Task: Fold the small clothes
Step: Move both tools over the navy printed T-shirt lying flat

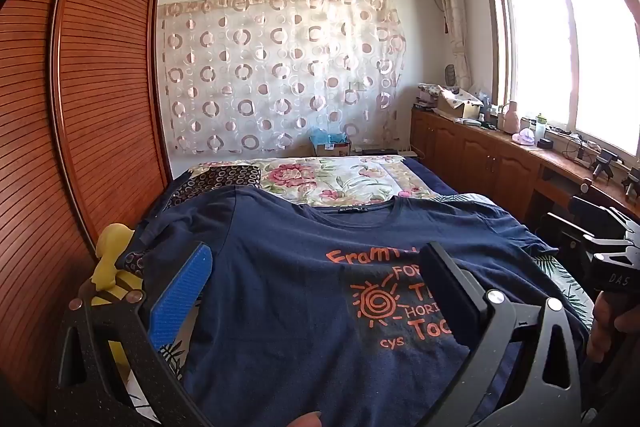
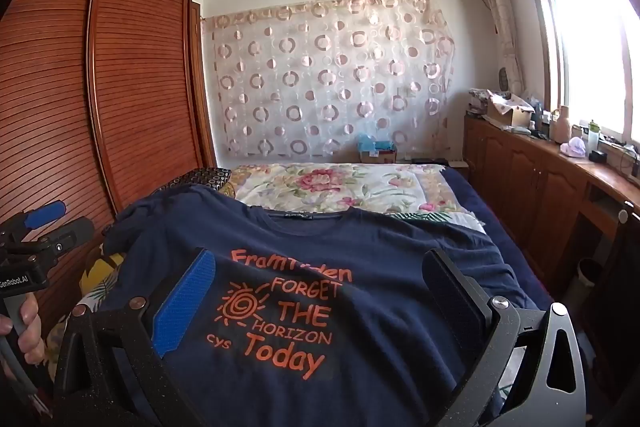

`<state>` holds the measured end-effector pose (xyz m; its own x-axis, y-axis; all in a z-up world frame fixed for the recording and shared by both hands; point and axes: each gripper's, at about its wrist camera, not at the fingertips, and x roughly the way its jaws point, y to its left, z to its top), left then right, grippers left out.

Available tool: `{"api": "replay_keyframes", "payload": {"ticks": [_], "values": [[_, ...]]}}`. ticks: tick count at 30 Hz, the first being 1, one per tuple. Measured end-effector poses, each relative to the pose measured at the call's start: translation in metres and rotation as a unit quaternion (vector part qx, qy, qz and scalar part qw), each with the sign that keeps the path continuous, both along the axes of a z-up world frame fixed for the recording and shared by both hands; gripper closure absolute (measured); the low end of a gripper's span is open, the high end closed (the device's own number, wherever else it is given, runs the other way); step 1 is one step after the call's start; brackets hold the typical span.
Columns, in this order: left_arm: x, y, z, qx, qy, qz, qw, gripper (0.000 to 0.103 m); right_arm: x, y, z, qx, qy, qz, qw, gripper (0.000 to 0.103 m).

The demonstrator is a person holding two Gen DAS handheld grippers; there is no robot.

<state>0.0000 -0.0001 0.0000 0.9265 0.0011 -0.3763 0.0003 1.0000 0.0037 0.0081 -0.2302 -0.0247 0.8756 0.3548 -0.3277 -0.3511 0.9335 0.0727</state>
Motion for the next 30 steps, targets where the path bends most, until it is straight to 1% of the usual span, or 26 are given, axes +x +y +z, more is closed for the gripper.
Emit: {"api": "replay_keyframes", "payload": {"ticks": [30], "values": [[-0.0004,-0.0001,-0.0006,-0.001,-0.005,0.000,1.0000,0.000,-0.0016,0.0014,0.0001,-0.001,0.000,0.001,1.000,0.000]]}}
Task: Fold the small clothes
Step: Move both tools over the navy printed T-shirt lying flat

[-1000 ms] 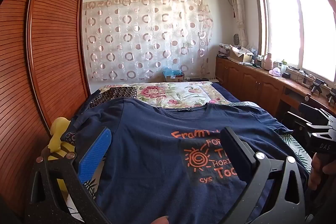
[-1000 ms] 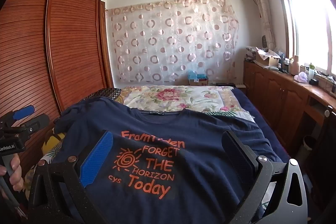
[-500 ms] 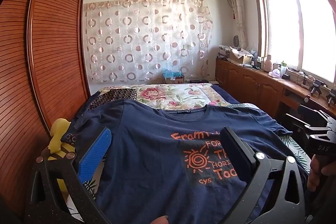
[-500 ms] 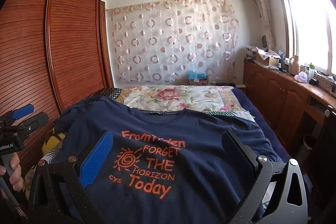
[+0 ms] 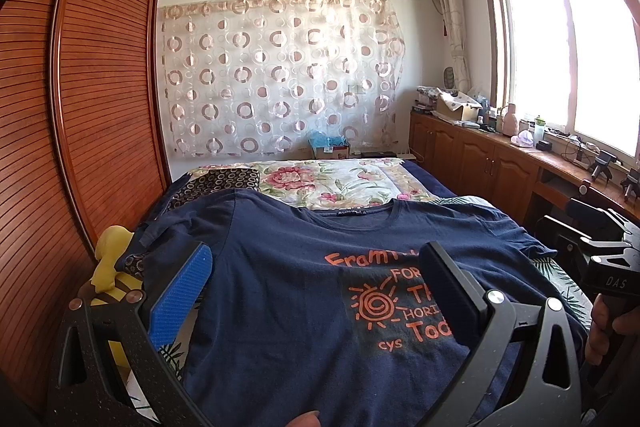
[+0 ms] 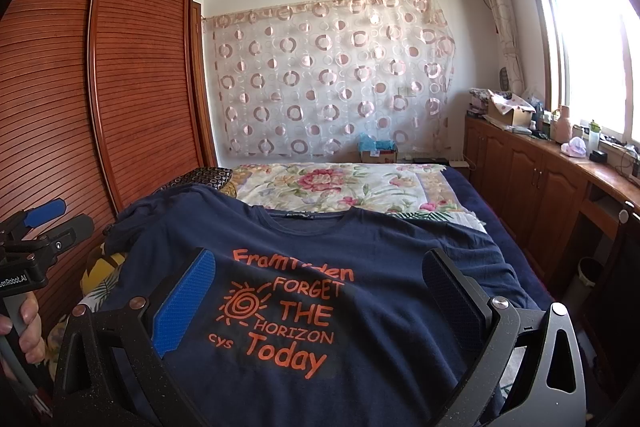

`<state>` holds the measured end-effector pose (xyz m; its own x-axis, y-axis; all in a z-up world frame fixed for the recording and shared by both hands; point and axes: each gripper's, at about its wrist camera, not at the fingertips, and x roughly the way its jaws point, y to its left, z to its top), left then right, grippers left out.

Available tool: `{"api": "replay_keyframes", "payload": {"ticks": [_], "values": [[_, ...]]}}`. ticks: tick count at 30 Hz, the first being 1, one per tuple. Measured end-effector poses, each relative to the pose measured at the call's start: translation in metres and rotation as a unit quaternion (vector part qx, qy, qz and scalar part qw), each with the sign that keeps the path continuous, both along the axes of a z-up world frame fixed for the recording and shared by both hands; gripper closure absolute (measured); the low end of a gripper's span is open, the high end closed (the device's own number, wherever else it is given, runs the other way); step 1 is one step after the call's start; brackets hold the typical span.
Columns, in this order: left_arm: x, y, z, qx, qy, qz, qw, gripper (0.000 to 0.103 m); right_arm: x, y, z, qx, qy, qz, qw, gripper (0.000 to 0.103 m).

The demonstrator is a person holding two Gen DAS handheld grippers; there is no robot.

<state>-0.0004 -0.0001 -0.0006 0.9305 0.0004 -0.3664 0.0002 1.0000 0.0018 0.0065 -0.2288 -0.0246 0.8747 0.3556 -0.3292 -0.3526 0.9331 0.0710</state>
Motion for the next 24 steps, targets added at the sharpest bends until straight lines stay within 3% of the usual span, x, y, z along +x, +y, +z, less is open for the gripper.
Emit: {"api": "replay_keyframes", "payload": {"ticks": [24], "values": [[0.021,0.040,-0.021,-0.005,0.052,0.027,0.9983,0.000,0.027,0.014,-0.004,-0.012,0.023,0.052,0.998,0.000]]}}
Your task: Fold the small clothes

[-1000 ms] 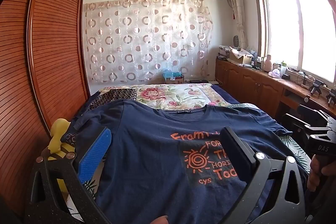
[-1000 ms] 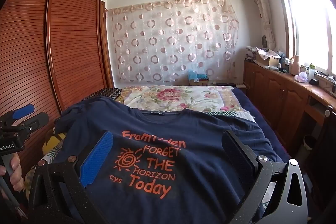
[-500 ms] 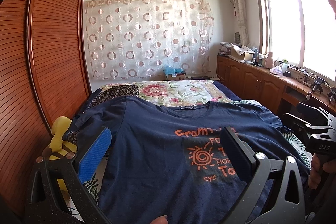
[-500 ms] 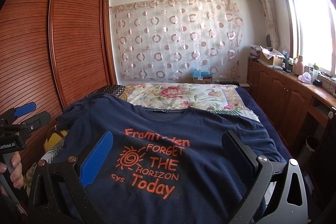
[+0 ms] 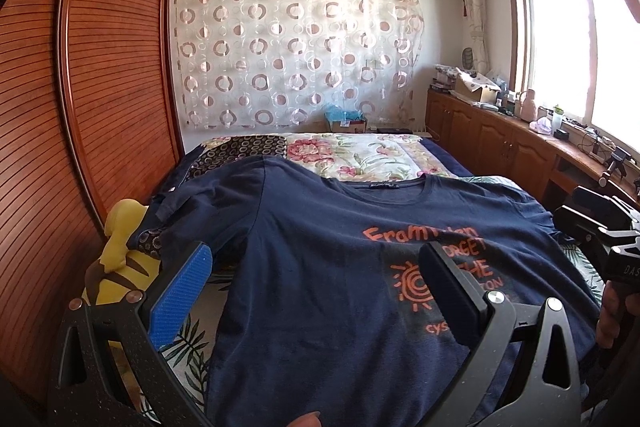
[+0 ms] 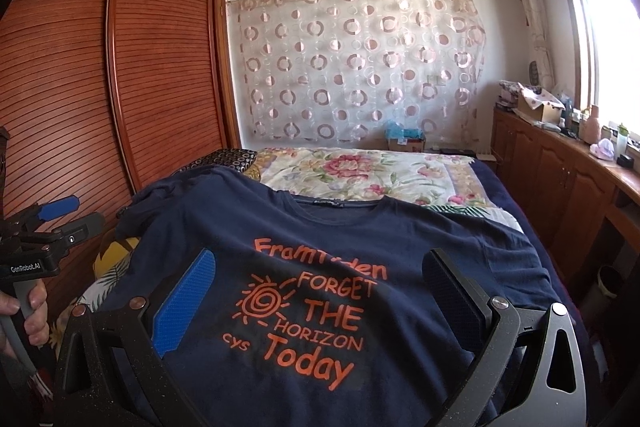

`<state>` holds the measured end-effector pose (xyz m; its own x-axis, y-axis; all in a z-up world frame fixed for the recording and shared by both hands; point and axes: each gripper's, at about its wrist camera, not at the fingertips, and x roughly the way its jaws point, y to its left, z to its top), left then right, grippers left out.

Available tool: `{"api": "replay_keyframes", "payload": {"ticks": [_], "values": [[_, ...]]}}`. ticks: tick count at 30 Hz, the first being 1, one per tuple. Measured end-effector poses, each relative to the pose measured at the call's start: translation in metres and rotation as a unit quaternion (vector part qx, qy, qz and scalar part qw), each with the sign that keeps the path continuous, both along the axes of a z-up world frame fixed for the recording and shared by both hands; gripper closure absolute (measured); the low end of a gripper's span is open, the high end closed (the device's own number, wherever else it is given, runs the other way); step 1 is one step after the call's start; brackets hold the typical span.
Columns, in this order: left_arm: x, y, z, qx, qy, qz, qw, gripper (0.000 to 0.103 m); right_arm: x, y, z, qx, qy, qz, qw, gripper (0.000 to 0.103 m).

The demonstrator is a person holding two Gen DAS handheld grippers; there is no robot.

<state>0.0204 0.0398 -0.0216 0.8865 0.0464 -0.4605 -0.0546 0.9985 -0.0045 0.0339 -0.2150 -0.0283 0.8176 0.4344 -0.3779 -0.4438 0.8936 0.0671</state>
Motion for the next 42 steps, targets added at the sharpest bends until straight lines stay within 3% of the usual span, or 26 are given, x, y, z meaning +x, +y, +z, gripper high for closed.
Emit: {"api": "replay_keyframes", "payload": {"ticks": [15,27,28,31,33,36,41,42], "values": [[0.050,0.055,-0.016,0.017,0.027,0.044,0.9985,0.000,0.066,0.019,-0.008,-0.025,0.034,0.053,0.998,0.000],[0.098,0.135,-0.017,0.007,0.054,0.079,0.9954,0.001,0.123,0.034,-0.011,-0.056,0.082,0.074,0.992,0.000],[0.100,0.139,-0.018,0.004,0.056,0.077,0.9954,0.004,0.130,0.035,-0.011,-0.057,0.088,0.076,0.992,0.000],[0.113,0.155,-0.025,-0.005,0.075,0.072,0.9945,0.026,0.146,0.041,-0.009,-0.059,0.103,0.080,0.990,0.000],[0.123,0.165,-0.033,-0.008,0.093,0.067,0.9933,0.049,0.154,0.046,-0.007,-0.062,0.111,0.083,0.988,0.000],[0.133,0.174,-0.046,-0.020,0.112,0.057,0.9918,0.060,0.164,0.050,-0.004,-0.063,0.119,0.085,0.987,0.000],[0.147,0.181,-0.060,-0.019,0.135,0.049,0.9894,0.066,0.176,0.052,-0.003,-0.062,0.128,0.084,0.986,0.000],[0.148,0.182,-0.061,-0.019,0.136,0.046,0.9894,0.075,0.178,0.054,-0.003,-0.063,0.129,0.083,0.986,0.000]]}}
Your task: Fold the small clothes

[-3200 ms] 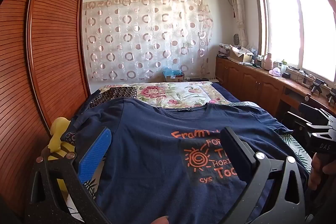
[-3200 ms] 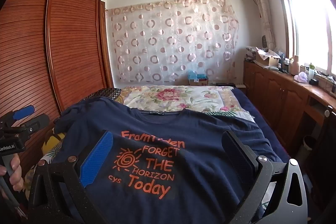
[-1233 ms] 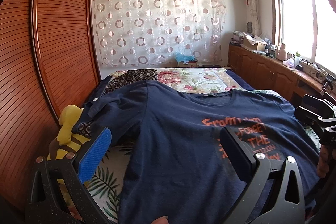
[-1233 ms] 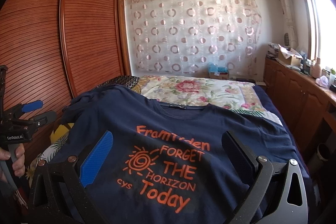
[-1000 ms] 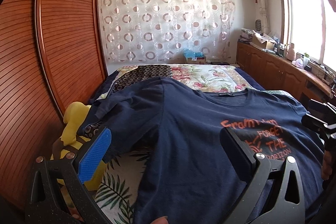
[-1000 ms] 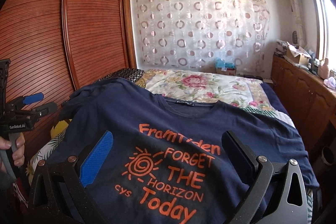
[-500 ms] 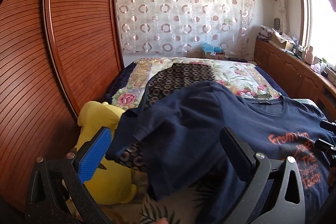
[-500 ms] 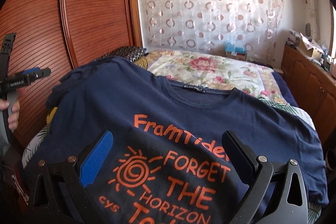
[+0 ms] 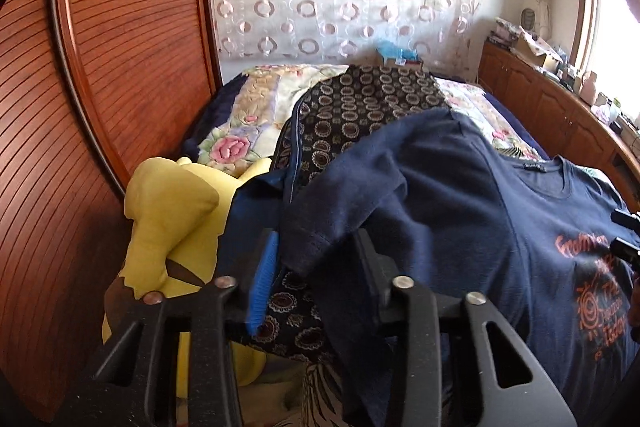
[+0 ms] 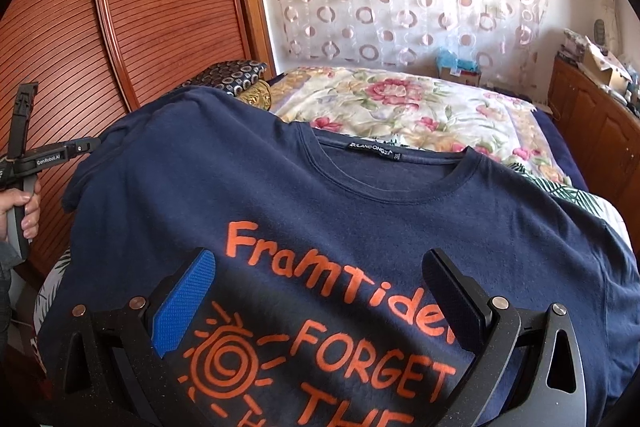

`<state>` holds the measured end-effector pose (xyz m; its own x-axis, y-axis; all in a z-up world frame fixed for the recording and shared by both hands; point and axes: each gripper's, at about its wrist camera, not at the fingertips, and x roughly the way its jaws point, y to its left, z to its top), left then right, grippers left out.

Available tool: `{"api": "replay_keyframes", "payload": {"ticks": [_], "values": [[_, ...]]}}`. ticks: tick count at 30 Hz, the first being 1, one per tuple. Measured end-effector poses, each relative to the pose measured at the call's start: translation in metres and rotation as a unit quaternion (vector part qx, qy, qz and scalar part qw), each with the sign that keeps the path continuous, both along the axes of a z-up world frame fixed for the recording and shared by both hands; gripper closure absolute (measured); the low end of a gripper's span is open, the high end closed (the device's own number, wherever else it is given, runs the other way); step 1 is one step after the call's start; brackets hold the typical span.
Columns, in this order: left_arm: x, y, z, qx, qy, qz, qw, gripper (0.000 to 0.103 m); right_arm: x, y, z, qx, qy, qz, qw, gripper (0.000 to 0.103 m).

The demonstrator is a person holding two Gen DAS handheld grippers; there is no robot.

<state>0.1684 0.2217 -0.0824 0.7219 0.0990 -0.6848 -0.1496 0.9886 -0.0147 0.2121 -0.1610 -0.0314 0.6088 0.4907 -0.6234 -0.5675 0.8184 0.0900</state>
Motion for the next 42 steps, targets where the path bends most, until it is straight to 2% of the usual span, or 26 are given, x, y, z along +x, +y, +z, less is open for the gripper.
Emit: {"api": "replay_keyframes", "payload": {"ticks": [1,2,4,9,14,18,21,23,24,26,28,29,32,34,37,40,42], "values": [[0.001,0.002,0.000,0.002,0.001,-0.002,1.0000,0.091,0.002,-0.001,0.001,0.000,0.001,-0.001,1.000,0.000],[0.001,0.001,0.002,0.007,-0.002,-0.001,1.0000,0.096,0.004,-0.001,0.001,-0.001,0.001,-0.001,1.000,0.000],[-0.003,0.000,0.010,0.004,-0.013,-0.006,0.9999,0.100,0.005,-0.002,0.002,0.001,0.002,-0.004,1.000,0.000],[-0.011,-0.022,0.047,0.009,-0.045,-0.042,0.9981,0.100,0.007,0.000,-0.001,0.009,0.000,-0.014,1.000,0.000],[-0.001,-0.066,0.089,0.017,-0.065,-0.100,0.9927,0.100,0.004,-0.006,-0.001,0.020,-0.007,-0.024,0.999,0.000],[0.020,-0.105,0.110,0.012,-0.060,-0.147,0.9872,0.100,-0.001,-0.013,0.001,0.026,-0.018,-0.032,0.999,0.000],[0.034,-0.132,0.114,0.020,-0.049,-0.170,0.9840,0.100,-0.006,-0.018,0.001,0.031,-0.023,-0.040,0.998,0.000],[0.046,-0.152,0.114,0.011,-0.038,-0.186,0.9818,0.100,-0.008,-0.019,0.001,0.033,-0.027,-0.045,0.998,0.000],[0.050,-0.161,0.113,0.000,-0.031,-0.199,0.9795,0.098,-0.009,-0.020,0.000,0.035,-0.028,-0.047,0.998,0.000],[0.051,-0.171,0.113,-0.004,-0.031,-0.212,0.9768,0.086,-0.013,-0.021,-0.001,0.036,-0.030,-0.051,0.998,0.000],[0.046,-0.177,0.113,-0.002,-0.042,-0.215,0.9757,0.068,-0.016,-0.022,-0.004,0.036,-0.030,-0.056,0.997,0.000],[0.045,-0.177,0.113,-0.003,-0.044,-0.214,0.9758,0.063,-0.017,-0.022,-0.005,0.036,-0.029,-0.057,0.997,0.000],[0.037,-0.166,0.107,-0.006,-0.045,-0.206,0.9776,0.060,-0.020,-0.020,-0.007,0.033,-0.027,-0.058,0.997,0.000],[0.034,-0.160,0.103,0.000,-0.043,-0.196,0.9797,0.052,-0.022,-0.017,-0.008,0.030,-0.025,-0.057,0.998,0.000],[0.026,-0.142,0.090,0.008,-0.039,-0.167,0.9851,0.045,-0.025,-0.012,-0.009,0.033,-0.018,-0.049,0.998,0.000],[0.020,-0.130,0.075,-0.003,-0.031,-0.151,0.9880,0.043,-0.024,-0.001,-0.008,0.038,-0.008,-0.032,0.999,0.002],[0.013,-0.121,0.064,-0.005,-0.025,-0.139,0.9899,0.043,-0.022,0.006,-0.006,0.040,-0.003,-0.018,0.999,0.008]]}}
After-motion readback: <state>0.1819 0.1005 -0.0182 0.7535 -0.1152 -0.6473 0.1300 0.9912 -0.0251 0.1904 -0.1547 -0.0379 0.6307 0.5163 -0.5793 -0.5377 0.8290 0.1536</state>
